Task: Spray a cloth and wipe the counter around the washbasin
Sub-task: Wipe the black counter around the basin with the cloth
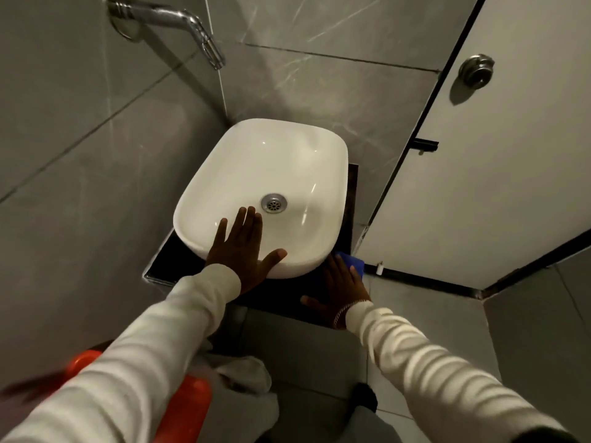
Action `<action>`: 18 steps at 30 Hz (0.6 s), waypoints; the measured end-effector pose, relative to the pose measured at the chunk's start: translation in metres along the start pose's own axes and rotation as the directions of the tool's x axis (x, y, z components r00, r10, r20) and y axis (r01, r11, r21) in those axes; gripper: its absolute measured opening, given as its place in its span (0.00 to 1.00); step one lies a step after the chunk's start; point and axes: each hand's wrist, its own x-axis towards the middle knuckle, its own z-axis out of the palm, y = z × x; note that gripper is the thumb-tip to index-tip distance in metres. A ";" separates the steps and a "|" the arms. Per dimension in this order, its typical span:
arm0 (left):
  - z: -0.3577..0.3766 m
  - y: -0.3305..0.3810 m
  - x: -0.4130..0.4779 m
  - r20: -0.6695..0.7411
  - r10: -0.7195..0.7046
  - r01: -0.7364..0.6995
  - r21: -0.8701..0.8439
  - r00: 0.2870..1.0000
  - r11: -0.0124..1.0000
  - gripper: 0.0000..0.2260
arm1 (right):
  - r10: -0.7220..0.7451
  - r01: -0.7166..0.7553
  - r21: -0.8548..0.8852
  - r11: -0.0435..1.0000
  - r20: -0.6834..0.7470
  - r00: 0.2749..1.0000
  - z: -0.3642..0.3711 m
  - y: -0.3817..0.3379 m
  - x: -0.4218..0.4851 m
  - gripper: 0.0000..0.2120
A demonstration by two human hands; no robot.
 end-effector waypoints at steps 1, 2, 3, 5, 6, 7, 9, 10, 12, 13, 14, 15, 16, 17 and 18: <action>0.000 0.004 0.002 -0.002 -0.014 0.014 0.016 1.000 1.000 0.53 | -0.016 0.016 0.014 1.000 -0.003 1.000 -0.003 0.003 0.007 0.44; 0.000 0.009 0.006 0.001 -0.034 0.034 0.033 0.999 0.999 0.53 | -0.045 0.044 0.038 0.998 0.010 0.999 -0.003 0.010 0.012 0.44; 0.001 0.013 0.009 0.001 -0.055 0.055 0.046 0.998 0.997 0.53 | -0.084 0.083 0.061 0.995 0.021 0.996 -0.002 0.018 0.012 0.43; 0.003 0.022 0.017 0.005 -0.095 0.095 0.041 0.995 0.995 0.54 | -0.218 0.216 0.048 0.975 0.035 0.975 0.001 0.042 0.011 0.42; 0.003 0.027 0.020 0.013 -0.105 0.105 0.025 0.994 0.994 0.53 | -0.291 0.290 0.014 0.957 0.040 0.956 0.001 0.058 0.013 0.42; 0.004 0.036 0.027 0.024 -0.119 0.119 0.005 0.993 0.993 0.53 | -0.358 0.358 -0.012 0.934 0.043 0.933 -0.001 0.077 0.022 0.42; 0.005 0.055 0.037 0.064 -0.139 0.142 -0.030 0.988 0.989 0.53 | -0.420 0.420 0.002 0.907 0.041 0.907 -0.011 0.106 0.048 0.42; 0.006 0.064 0.043 0.079 -0.160 0.164 -0.043 0.984 0.986 0.53 | -0.426 0.426 0.029 0.904 0.014 0.904 -0.016 0.114 0.063 0.44; 0.006 0.084 0.054 0.112 -0.204 0.212 -0.064 0.973 0.975 0.55 | -0.431 0.433 0.060 0.899 -0.052 0.901 -0.025 0.120 0.088 0.46; 0.005 0.094 0.057 0.138 -0.225 0.237 -0.075 0.964 0.969 0.56 | -0.446 0.448 0.038 0.893 -0.066 0.893 -0.029 0.120 0.093 0.46; 0.004 0.106 0.061 0.154 -0.259 0.274 -0.087 0.954 0.958 0.56 | -0.467 0.468 0.017 0.883 -0.042 0.883 -0.031 0.124 0.095 0.46; 0.005 0.113 0.062 0.153 -0.287 0.301 -0.083 0.946 0.950 0.56 | -0.497 0.497 0.002 0.868 -0.029 0.867 -0.029 0.129 0.094 0.46; 0.005 0.119 0.062 0.151 -0.311 0.324 -0.077 0.938 0.943 0.56 | -0.547 0.547 -0.010 0.837 -0.002 0.837 -0.028 0.137 0.095 0.46; 0.006 0.127 0.063 0.161 -0.336 0.350 -0.068 0.928 0.934 0.56 | -0.612 0.613 -0.021 0.790 0.036 0.790 -0.034 0.150 0.102 0.45; 0.006 0.133 0.064 0.173 -0.356 0.370 -0.059 0.918 0.927 0.55 | -0.666 0.669 -0.046 0.742 0.058 0.743 -0.039 0.163 0.115 0.45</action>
